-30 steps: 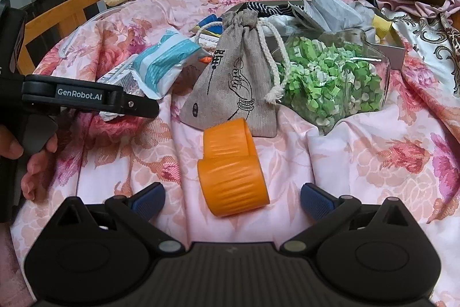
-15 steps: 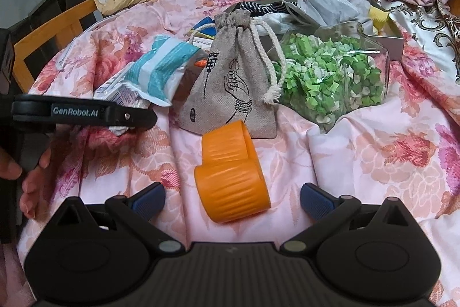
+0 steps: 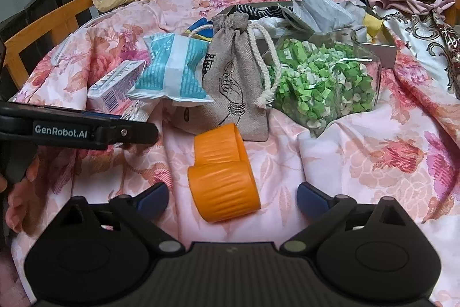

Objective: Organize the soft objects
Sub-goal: 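Grasp the orange cup with the right gripper while the left gripper grasps the cartoon-figure pad, then lift and carry the orange cup and cartoon pad with both grippers to the frog tray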

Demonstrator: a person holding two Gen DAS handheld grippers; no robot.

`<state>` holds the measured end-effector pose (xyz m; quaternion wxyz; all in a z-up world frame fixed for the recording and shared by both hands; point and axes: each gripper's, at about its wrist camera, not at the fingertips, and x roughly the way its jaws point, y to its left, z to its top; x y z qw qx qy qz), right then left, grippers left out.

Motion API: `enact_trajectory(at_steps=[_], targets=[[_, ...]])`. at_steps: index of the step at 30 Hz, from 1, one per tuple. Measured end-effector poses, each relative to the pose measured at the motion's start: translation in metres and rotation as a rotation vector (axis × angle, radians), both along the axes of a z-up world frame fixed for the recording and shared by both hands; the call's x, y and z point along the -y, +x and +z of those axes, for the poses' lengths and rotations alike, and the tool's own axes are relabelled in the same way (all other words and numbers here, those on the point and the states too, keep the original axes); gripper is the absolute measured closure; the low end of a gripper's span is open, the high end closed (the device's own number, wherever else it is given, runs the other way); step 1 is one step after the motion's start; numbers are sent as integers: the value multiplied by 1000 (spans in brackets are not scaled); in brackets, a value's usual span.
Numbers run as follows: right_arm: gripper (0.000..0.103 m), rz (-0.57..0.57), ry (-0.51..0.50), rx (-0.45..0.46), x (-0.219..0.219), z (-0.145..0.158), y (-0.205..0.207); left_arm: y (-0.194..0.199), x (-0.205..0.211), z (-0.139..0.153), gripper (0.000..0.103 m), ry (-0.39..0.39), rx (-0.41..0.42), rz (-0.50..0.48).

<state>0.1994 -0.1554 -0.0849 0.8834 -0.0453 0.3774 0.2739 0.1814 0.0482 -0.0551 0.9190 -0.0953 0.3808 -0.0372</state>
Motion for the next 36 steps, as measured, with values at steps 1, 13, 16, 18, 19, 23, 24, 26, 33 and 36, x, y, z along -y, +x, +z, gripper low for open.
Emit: enact_trajectory(at_steps=[1,13,16,18,19,23,24,26,33,36], targets=[[7,-3,1,3,1,1,0,-1,1,0,36,3,-1,-1],[25,-3,7,25,2,4,-1,-4,8,1,36,47,2,-16],[32,2,-1,26,1,3,-1,-5,9,2,36,47,4,-17],[41,11,-4,28,0,2,-2,-5,9,2,36,47,6,-18],[46,18,-5,29,-1,3,-2,-5,9,2,36,47,7,-19],[48,26,-6,44,-2,3,-4,-7,10,4,36,47,23,-13],[51,28,-3,47,-2,4,-4,-7,10,5,36,46,25,-13],[56,34,0,53,-2,5,-5,-8,10,5,36,46,28,-14],[57,34,7,69,-1,6,-7,-8,10,6,36,46,31,-13],[57,26,18,86,1,9,-7,-9,10,7,36,45,40,-8]])
